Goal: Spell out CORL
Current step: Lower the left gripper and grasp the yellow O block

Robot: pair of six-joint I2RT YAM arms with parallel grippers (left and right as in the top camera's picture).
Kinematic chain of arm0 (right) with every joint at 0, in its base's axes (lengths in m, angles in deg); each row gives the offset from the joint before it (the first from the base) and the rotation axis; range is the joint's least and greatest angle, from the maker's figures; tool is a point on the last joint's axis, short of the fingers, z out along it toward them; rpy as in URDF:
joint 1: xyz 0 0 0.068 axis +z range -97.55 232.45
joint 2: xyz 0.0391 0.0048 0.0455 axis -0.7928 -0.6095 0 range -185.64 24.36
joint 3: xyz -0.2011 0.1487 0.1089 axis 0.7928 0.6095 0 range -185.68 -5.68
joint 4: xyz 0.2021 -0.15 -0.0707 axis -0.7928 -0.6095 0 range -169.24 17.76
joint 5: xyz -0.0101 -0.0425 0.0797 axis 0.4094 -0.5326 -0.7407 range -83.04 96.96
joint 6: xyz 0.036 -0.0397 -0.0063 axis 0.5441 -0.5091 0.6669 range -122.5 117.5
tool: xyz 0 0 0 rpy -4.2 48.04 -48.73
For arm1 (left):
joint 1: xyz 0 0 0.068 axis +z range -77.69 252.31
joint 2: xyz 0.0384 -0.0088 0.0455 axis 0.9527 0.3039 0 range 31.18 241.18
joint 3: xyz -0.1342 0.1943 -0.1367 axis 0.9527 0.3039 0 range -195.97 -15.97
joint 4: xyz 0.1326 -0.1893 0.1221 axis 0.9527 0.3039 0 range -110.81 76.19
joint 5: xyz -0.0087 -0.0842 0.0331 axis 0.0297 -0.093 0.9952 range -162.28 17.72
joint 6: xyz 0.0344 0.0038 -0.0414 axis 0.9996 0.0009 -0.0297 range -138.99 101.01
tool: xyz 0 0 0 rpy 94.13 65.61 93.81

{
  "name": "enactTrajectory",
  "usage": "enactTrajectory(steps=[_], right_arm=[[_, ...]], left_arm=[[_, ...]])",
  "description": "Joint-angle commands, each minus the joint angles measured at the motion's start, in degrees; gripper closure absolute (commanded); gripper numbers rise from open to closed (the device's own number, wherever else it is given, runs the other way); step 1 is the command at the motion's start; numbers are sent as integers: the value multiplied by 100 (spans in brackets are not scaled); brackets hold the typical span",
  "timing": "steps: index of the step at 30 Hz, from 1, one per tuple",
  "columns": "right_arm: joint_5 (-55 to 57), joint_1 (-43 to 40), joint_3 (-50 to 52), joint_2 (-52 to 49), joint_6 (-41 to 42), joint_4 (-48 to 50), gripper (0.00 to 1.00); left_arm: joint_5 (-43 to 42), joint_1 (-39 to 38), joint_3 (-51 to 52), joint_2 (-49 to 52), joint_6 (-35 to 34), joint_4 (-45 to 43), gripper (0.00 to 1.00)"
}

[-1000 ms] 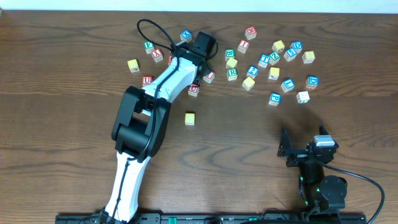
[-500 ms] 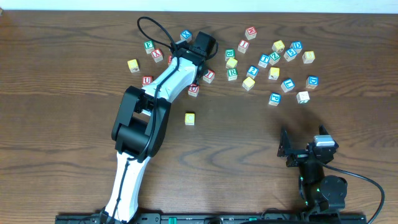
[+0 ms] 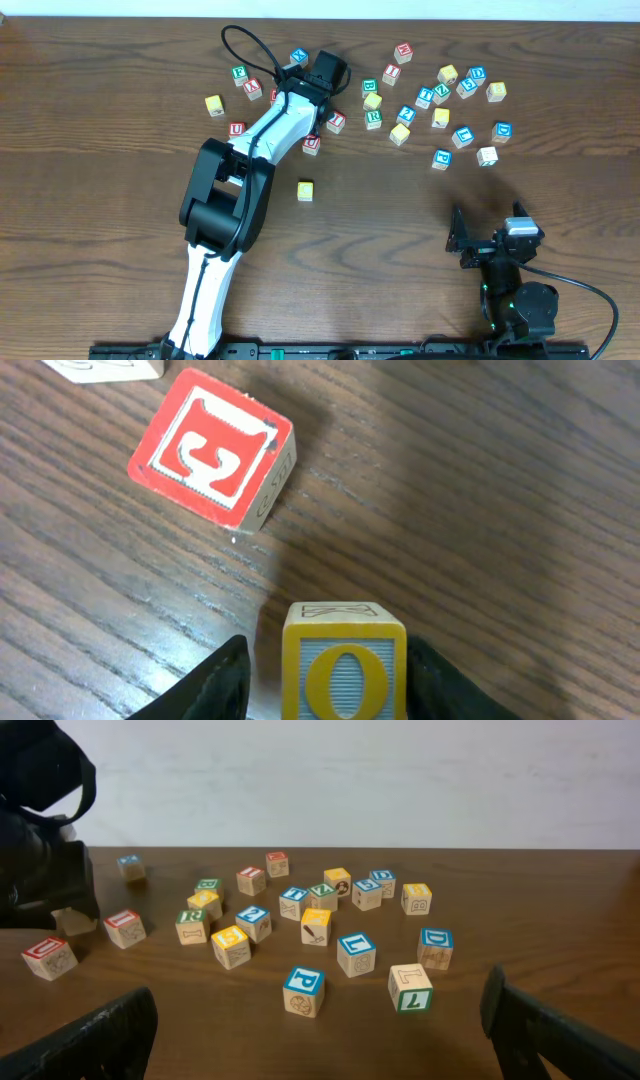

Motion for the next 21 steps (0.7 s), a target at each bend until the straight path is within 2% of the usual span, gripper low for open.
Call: enactTrajectory(steps=[1, 8, 15, 21], right_arm=[[44, -42, 4, 24, 37, -24, 1], [44, -42, 7, 24, 37, -24, 1], [44, -42, 7, 24, 37, -24, 1], [44, -42, 7, 24, 37, -24, 1]], left_arm=[[184, 26, -127, 11, 168, -35, 52], [175, 35, -127, 11, 398, -98, 52], [162, 35, -125, 11, 396, -2, 67], [162, 42, -125, 11, 402, 17, 69]])
